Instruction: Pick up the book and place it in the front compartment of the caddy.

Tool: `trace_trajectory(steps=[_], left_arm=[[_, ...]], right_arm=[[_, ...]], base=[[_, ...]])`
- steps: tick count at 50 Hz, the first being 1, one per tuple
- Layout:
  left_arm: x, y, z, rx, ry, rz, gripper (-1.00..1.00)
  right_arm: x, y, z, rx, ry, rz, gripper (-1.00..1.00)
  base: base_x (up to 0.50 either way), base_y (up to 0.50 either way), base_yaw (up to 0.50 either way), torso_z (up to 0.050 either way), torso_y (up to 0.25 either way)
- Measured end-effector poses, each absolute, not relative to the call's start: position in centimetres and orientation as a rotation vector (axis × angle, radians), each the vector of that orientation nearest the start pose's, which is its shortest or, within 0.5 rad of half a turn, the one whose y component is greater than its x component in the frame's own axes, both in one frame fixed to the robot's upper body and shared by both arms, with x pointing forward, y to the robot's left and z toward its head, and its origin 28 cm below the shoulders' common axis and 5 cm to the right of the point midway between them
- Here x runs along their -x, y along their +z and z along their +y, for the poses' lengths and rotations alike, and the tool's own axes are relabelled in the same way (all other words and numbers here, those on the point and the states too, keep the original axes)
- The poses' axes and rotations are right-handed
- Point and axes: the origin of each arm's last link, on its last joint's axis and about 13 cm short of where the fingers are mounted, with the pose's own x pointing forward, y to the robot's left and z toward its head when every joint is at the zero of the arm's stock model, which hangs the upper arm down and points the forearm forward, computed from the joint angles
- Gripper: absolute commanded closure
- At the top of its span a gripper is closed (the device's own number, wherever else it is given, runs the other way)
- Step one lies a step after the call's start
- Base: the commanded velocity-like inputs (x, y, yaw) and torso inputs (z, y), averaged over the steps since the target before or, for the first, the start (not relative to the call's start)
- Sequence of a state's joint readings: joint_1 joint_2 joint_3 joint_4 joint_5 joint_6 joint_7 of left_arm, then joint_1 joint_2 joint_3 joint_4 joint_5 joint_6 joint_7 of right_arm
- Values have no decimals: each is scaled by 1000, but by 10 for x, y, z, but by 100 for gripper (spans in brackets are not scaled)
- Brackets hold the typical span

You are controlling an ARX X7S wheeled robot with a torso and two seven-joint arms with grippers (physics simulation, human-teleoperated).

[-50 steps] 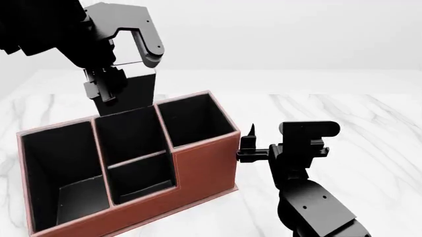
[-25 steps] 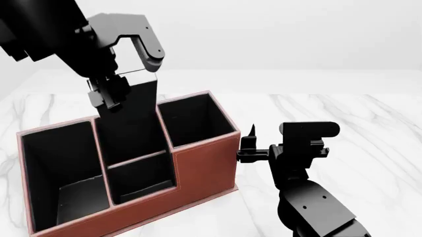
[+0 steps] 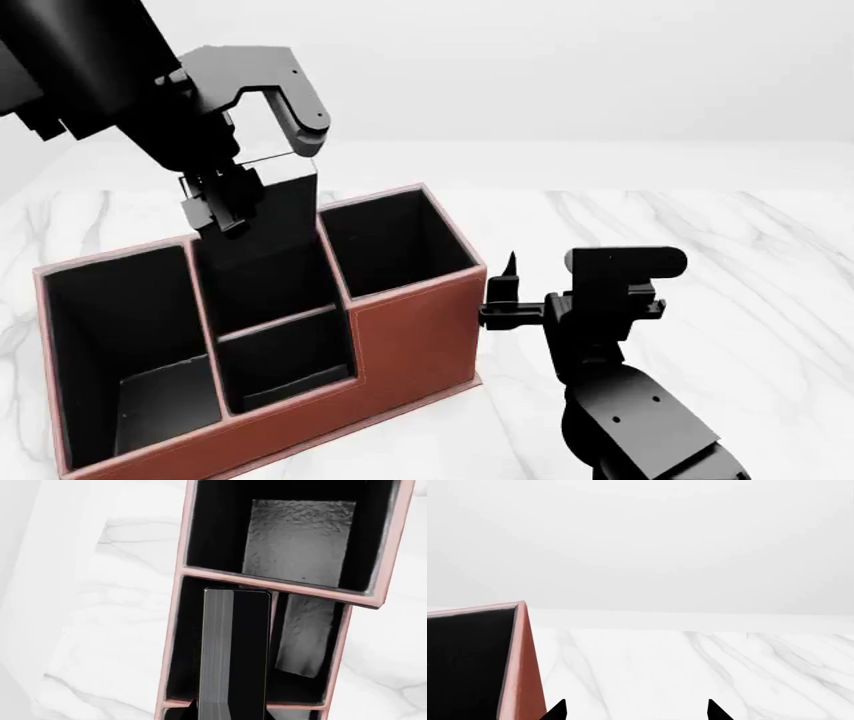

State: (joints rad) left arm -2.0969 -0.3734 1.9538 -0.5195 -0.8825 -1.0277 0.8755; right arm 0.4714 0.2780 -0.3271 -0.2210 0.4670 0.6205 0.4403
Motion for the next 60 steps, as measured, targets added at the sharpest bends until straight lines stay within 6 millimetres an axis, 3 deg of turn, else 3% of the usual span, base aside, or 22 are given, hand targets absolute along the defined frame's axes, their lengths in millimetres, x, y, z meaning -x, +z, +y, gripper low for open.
trace_trajectory(steps=[60], left_arm=[[-379, 346, 275, -872, -641, 987, 100]], right_arm=[[-280, 120, -84, 17, 0, 63, -100]], base=[[0, 0, 0, 0, 1]])
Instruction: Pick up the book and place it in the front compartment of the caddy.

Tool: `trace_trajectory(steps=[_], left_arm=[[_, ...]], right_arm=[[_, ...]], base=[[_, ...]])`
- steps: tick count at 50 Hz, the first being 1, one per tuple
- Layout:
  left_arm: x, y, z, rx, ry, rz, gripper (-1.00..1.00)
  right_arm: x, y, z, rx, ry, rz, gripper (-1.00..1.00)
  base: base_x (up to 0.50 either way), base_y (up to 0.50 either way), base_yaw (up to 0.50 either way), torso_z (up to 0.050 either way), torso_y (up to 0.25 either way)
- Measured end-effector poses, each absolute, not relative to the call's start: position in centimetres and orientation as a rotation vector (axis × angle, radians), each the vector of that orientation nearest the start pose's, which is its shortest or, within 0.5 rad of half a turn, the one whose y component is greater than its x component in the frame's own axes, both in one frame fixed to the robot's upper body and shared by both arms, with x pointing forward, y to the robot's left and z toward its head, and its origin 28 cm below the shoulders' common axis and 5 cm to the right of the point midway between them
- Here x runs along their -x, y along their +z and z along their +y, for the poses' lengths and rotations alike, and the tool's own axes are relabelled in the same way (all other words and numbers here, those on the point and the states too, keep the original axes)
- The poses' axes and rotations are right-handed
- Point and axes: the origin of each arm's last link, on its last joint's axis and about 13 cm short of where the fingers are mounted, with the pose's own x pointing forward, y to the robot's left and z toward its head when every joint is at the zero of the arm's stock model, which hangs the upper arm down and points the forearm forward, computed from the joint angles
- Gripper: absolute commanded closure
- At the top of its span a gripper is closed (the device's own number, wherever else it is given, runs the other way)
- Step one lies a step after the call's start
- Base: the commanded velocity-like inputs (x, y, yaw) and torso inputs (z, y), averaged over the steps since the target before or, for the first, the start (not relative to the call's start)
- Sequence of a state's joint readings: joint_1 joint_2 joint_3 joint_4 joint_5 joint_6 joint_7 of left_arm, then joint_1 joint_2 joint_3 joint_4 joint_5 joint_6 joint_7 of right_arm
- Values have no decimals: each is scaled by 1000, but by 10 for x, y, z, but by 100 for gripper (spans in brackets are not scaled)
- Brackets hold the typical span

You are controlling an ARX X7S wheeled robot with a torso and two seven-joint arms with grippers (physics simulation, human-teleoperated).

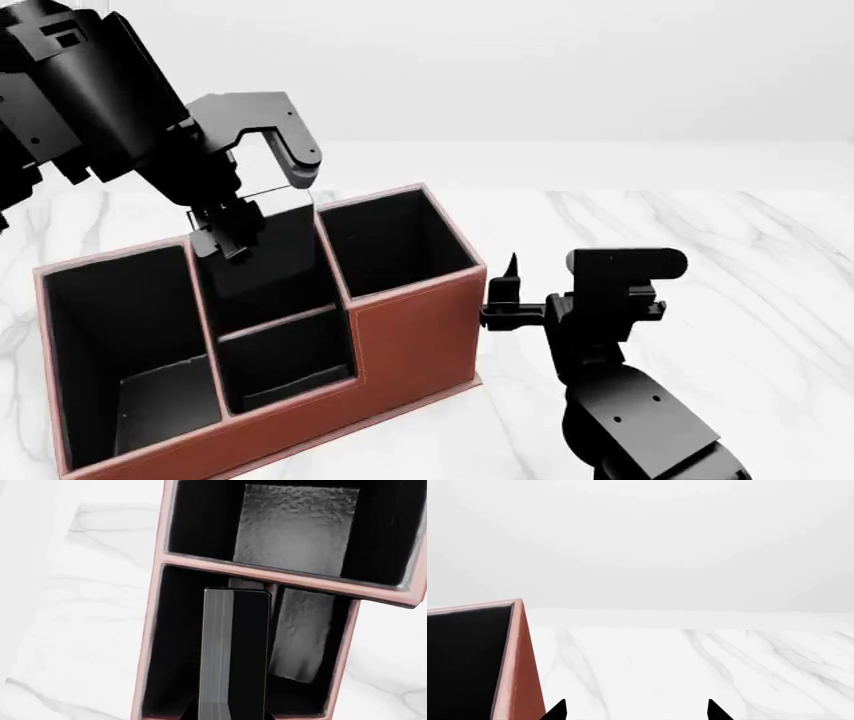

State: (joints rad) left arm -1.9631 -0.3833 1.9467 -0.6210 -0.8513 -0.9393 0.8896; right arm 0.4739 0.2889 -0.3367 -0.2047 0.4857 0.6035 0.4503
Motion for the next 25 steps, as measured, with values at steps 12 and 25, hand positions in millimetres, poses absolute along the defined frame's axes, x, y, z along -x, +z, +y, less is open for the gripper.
trace_trajectory(steps=[12, 25], left_arm=[[-384, 337, 278, -863, -650, 995, 100], [-387, 329, 281, -858, -659, 996, 100]], right_arm=[[-280, 119, -84, 16, -1, 66, -100], [-280, 119, -84, 15, 0, 67, -100]], base=[[0, 0, 0, 1, 1], [0, 0, 0, 0, 2]])
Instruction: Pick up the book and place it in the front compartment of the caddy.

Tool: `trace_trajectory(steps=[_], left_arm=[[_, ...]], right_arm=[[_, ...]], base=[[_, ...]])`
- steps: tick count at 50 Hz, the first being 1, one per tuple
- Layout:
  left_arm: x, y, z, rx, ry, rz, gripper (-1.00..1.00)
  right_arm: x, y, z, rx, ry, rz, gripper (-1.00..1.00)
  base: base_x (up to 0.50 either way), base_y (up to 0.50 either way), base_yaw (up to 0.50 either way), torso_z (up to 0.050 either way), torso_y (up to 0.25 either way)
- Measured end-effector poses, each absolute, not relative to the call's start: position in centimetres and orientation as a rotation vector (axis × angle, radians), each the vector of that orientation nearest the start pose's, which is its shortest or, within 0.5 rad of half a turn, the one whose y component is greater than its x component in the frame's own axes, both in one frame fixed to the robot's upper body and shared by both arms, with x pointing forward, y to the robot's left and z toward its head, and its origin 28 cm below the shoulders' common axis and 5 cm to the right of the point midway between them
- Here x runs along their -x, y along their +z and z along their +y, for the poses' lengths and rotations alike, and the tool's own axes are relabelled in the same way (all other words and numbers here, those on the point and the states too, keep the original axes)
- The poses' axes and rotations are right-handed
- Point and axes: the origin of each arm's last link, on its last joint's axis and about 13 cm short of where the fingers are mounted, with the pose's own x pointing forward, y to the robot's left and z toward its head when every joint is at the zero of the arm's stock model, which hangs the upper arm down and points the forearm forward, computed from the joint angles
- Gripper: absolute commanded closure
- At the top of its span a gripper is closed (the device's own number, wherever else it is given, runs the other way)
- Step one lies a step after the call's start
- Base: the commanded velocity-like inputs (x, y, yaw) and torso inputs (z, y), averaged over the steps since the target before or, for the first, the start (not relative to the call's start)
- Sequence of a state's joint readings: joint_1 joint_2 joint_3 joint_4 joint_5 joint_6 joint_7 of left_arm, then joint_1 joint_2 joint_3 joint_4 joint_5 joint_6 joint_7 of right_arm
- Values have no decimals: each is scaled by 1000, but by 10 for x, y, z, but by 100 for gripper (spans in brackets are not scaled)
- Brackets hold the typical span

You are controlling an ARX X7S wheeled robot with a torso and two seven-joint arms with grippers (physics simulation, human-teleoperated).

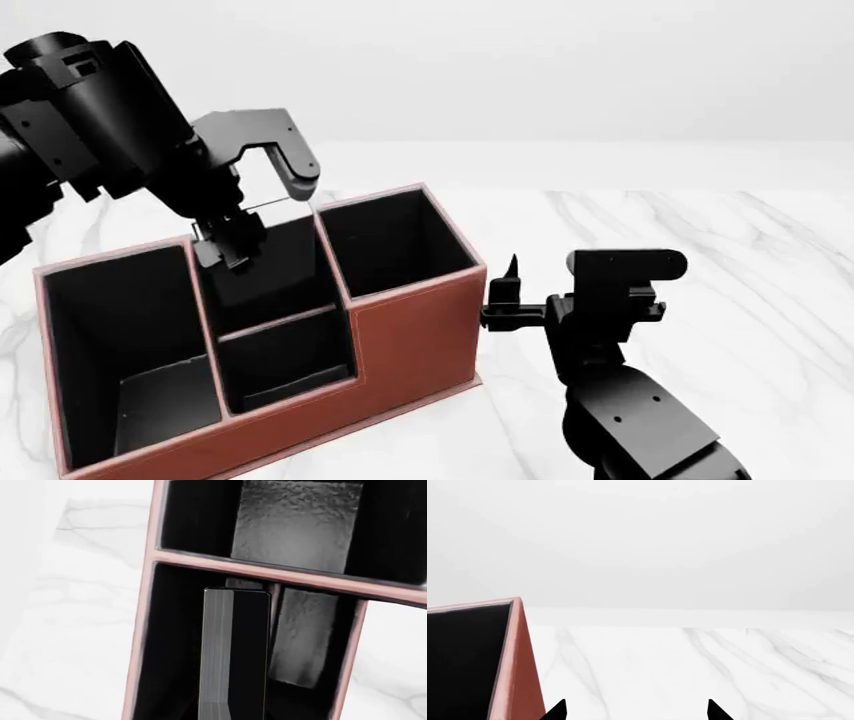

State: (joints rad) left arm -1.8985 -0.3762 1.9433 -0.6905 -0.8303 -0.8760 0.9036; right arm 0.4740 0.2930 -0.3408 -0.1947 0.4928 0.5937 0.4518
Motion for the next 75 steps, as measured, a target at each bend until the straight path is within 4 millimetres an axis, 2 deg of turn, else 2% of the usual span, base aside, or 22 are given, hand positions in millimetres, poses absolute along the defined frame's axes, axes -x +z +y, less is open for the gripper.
trace_trajectory(steps=[46, 74, 75], left_arm=[[-404, 272, 287, -843, -701, 1049, 100], [-409, 255, 292, -836, -689, 1076, 100], [-409, 255, 292, -834, -688, 1077, -100]], right_arm=[[-283, 115, -87, 6, -7, 77, -100], [-283, 115, -88, 0, -1, 75, -100], [-283, 115, -88, 0, -1, 75, -100]], base=[[0, 0, 0, 0, 1], [0, 0, 0, 0, 1], [0, 0, -3, 0, 0]])
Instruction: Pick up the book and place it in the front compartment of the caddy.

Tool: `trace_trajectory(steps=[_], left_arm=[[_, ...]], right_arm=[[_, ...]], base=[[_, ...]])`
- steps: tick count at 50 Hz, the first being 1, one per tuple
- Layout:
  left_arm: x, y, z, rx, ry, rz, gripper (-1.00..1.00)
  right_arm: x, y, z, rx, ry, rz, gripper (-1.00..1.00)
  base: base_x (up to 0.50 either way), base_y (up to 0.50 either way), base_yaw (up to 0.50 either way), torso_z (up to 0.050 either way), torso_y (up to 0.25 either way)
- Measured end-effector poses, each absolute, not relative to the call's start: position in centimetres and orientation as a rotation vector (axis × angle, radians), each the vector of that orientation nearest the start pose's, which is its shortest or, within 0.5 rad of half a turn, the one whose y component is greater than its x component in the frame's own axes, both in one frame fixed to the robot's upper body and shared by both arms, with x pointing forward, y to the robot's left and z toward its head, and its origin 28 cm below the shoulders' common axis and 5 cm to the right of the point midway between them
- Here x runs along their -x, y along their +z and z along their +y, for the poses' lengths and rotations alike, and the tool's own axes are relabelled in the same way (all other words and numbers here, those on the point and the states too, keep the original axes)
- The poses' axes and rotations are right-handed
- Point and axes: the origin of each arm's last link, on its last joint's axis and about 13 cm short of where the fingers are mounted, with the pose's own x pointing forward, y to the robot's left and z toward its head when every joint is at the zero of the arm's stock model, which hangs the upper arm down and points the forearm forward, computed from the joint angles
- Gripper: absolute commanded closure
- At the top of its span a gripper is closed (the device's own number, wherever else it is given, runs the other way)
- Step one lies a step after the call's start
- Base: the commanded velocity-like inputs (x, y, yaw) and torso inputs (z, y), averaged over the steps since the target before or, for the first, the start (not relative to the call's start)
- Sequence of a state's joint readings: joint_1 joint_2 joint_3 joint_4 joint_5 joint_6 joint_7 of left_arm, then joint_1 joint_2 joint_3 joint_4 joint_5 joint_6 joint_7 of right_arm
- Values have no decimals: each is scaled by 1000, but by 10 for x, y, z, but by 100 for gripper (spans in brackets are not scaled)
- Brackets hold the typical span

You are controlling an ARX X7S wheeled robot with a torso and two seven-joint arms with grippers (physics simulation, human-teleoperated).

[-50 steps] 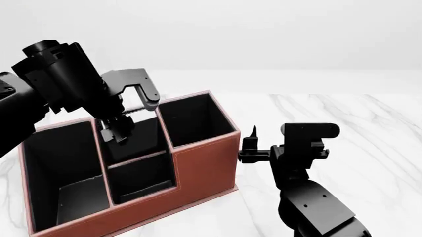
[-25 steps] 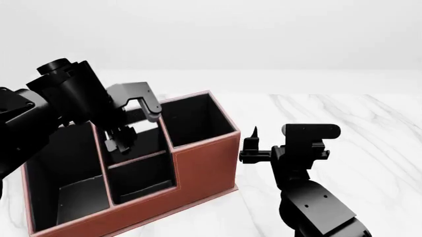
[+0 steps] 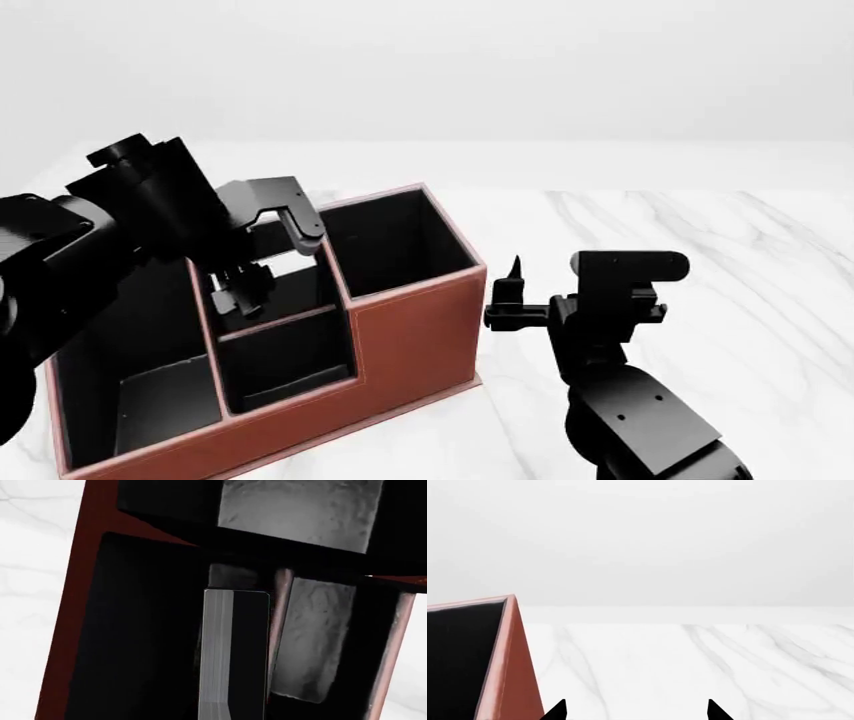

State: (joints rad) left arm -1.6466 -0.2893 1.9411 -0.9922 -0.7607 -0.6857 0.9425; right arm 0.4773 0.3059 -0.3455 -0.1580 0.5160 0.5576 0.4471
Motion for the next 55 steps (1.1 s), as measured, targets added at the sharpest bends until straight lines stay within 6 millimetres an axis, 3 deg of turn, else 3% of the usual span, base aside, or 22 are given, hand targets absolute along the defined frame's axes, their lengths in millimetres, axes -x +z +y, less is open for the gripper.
trace_trajectory(steps=[22, 41, 55], left_arm=[[-406, 283, 287, -857, -651, 1042, -100], [-388, 343, 273, -892, -599, 982, -100], [-377, 350, 269, -886, -584, 971, -100]], right_arm=[[-283, 115, -88, -3, 2, 74, -100], [-279, 121, -88, -10, 9, 61, -100], [-277, 124, -87, -12, 13, 54, -100]], base=[[0, 0, 0, 0, 0], [0, 0, 0, 0, 0], [0, 0, 0, 0, 0]])
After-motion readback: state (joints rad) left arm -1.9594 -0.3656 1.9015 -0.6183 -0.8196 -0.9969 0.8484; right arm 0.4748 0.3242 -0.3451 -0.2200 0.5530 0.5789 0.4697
